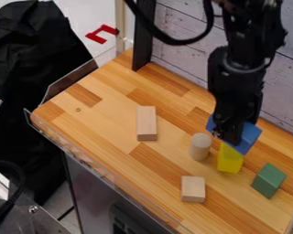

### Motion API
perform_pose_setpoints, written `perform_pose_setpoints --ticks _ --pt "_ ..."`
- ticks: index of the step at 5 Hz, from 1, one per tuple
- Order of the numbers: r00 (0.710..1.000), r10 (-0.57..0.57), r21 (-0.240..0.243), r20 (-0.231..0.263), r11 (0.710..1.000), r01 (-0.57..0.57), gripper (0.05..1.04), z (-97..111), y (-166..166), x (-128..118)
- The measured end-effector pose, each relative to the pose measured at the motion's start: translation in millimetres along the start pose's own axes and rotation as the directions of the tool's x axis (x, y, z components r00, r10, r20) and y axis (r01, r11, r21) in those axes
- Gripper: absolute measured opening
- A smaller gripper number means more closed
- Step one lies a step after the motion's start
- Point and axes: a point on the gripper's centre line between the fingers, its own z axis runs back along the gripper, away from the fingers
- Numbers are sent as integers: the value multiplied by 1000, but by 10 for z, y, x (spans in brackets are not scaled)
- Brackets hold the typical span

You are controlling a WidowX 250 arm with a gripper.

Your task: Pick rectangle block from top of the the table and place it on the top of cylinder

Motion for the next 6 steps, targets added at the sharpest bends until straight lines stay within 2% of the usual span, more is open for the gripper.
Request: perform_pose_setpoints --ticks 1,2,6 --pt "1000 10 35 7 999 -10 553 -110 33 44" --pt "1000 20 43 9 999 -20 553 -154 37 67" --pt "996 88 33 -3 996 -88 553 -189 49 197"
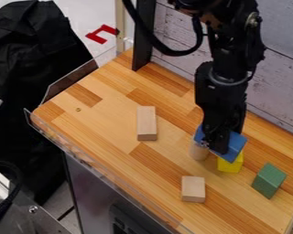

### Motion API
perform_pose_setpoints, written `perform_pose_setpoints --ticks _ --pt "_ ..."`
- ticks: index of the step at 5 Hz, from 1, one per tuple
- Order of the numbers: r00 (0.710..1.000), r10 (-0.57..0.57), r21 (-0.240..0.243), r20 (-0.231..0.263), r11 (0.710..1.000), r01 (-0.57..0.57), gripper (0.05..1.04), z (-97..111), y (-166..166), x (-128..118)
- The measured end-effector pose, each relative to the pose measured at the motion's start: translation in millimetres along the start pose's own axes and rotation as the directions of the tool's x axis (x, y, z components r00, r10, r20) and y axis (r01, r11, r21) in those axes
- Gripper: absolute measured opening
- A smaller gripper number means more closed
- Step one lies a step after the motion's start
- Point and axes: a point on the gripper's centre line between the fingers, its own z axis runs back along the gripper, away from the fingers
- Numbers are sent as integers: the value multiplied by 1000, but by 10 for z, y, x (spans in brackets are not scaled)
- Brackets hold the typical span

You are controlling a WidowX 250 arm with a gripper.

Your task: Pick rectangle block from top of the the table and place it on the top of cylinder

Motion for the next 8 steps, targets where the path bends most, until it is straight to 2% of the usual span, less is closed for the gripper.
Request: perform_pose_setpoints --ticks 1,2,3,4,5,6,7,8 --pt "1000 5 -1 -9 1000 -5 552 -19 19 -2" --pt "1000 1 14 -9 1000 -1 610 -63 38 2" --pt "1000 -23 23 -20 999 23 907 -68 53 -18" --pt "999 -49 24 -1 998 49 1003 -66 53 9" --pt "997 -79 30 25 997 78 999 -3 18 19" --pt "985 -155 -15 72 988 157 999 272 -45 21" --pt "959 -274 -18 72 961 276 999 441 -69 -19" --pt "862 -506 4 3 862 506 999 485 -16 -32"
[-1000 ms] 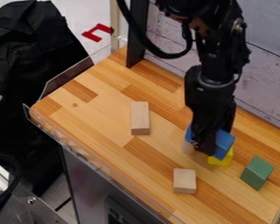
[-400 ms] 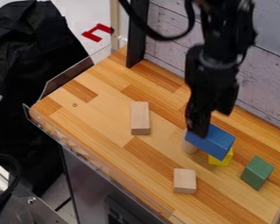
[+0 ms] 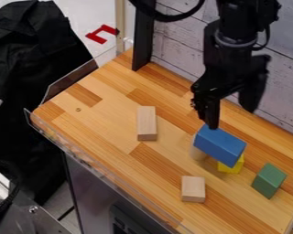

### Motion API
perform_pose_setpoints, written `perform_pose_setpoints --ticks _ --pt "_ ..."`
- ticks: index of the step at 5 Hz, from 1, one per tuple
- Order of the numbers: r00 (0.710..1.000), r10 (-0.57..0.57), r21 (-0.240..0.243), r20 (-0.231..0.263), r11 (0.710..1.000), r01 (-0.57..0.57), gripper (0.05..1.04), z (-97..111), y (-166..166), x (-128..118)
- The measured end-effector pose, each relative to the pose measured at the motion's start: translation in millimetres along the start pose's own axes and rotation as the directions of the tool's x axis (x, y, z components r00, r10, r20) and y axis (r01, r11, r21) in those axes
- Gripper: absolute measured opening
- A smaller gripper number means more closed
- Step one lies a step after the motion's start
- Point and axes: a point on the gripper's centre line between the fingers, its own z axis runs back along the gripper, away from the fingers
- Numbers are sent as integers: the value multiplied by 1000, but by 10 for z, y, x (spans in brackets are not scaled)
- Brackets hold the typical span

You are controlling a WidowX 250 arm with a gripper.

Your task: Pick rectangle block from top of the the table and place it on the top of cylinder

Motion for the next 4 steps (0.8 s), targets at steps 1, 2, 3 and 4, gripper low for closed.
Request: perform_pose_setpoints --ticks 1,2,3,4 --pt "967 -248 30 -49 968 250 999 159 176 94" --pt "878 -455 128 -151 871 474 999 236 423 67" --pt "740 -633 139 -229 731 668 999 239 539 87" --pt "635 -712 125 -299 631 766 999 174 618 84"
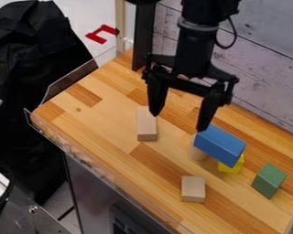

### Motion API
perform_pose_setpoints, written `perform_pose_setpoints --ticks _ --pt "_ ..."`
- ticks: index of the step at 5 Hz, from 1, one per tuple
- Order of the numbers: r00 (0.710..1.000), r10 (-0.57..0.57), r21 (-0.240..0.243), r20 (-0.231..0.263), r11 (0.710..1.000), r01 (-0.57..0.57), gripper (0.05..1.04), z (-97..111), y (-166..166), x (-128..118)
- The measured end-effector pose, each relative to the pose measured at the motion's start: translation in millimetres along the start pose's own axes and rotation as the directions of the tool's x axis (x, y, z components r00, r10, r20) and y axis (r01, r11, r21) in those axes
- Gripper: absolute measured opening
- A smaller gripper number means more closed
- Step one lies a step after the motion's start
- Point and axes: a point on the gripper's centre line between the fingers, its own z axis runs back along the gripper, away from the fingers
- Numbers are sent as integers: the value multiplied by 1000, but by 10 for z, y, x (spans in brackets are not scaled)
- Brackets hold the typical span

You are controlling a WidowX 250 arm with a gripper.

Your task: Pick rectangle block from top of the the table and place it on the top of cylinder

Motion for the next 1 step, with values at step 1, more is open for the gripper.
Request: perform_pose_setpoints --ticks 1 --pt "986 -45 -51 -161 998 37 999 -97 114 -63"
